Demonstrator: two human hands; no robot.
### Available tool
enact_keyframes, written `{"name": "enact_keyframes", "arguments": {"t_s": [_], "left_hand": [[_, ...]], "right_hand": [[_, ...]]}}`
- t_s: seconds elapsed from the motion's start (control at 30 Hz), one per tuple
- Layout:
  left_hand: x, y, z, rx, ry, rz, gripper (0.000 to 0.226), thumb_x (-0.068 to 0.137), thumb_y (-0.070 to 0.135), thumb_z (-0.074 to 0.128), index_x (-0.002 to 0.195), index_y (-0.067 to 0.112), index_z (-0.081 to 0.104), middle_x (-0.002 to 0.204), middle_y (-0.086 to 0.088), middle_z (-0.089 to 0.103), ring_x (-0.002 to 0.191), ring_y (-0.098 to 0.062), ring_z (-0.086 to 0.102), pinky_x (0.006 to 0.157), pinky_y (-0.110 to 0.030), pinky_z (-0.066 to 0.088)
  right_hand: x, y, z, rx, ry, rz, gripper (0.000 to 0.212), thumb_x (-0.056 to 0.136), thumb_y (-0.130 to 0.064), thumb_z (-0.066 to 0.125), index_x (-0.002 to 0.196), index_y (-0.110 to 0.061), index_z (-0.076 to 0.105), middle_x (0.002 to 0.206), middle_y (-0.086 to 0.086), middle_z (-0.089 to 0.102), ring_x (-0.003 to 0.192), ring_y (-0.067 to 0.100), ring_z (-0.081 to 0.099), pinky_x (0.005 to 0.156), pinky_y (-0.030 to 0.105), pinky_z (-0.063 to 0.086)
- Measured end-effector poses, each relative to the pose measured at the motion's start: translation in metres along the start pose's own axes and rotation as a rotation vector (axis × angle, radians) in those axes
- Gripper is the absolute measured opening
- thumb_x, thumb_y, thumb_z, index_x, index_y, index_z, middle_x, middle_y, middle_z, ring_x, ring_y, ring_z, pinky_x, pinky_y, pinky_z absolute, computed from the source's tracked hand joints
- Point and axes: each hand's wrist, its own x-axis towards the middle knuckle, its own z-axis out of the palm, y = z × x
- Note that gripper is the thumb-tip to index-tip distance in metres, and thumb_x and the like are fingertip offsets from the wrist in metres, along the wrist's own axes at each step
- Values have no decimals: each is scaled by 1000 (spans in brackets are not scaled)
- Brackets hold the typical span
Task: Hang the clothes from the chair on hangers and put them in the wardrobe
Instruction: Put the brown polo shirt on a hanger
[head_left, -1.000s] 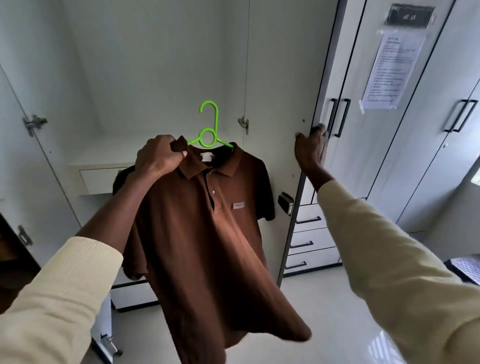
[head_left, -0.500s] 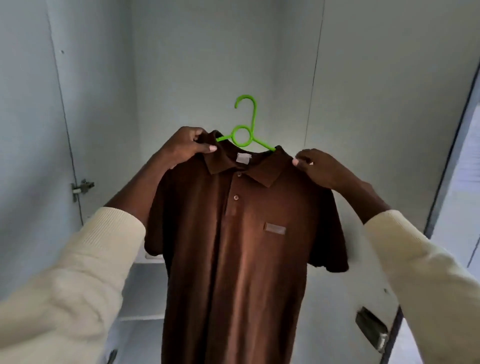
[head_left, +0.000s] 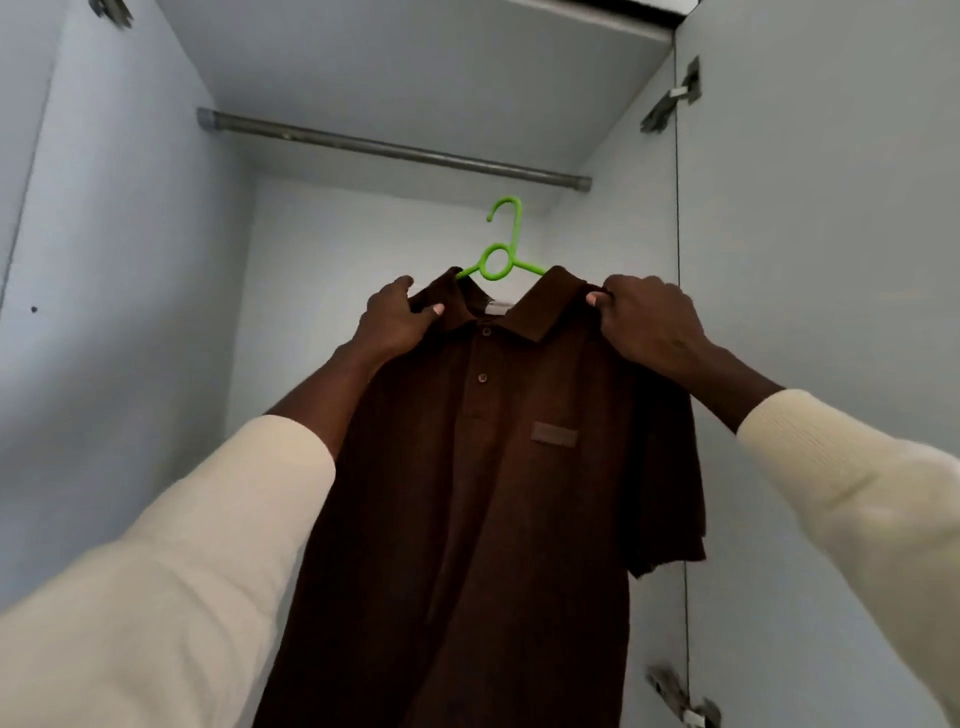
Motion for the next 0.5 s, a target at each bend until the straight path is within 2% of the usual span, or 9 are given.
{"name": "enact_keyframes", "arguments": {"t_s": [0.13,0.3,0.5], "left_hand": [[41,-10,15,94,14,70,71,93,40,61,149,7,32,153,-15,37,141,-32,34,112,-44,33],[88,-6,46,257,34,206,68,92,41,61,145,8,35,149,-14,40,137,-33,36,105,-47,35],[148,4,100,461,23,353,71,93,41,59,150,11,28,155,-11,30,142,-32,28,109,-50,33]], "right_hand": [[59,-2,4,-68,37,-12,26,101,-31,43,105,-8,54,98,18,62,88,38,59,70,37,36],[122,8,19,-219,124,8,23,98,-24,45,106,-8,61,108,19,63,99,40,60,78,39,40],[186,45,55,-344,200,109,27,96,-13,44,112,-2,63,116,22,63,107,41,59,83,40,44]]}}
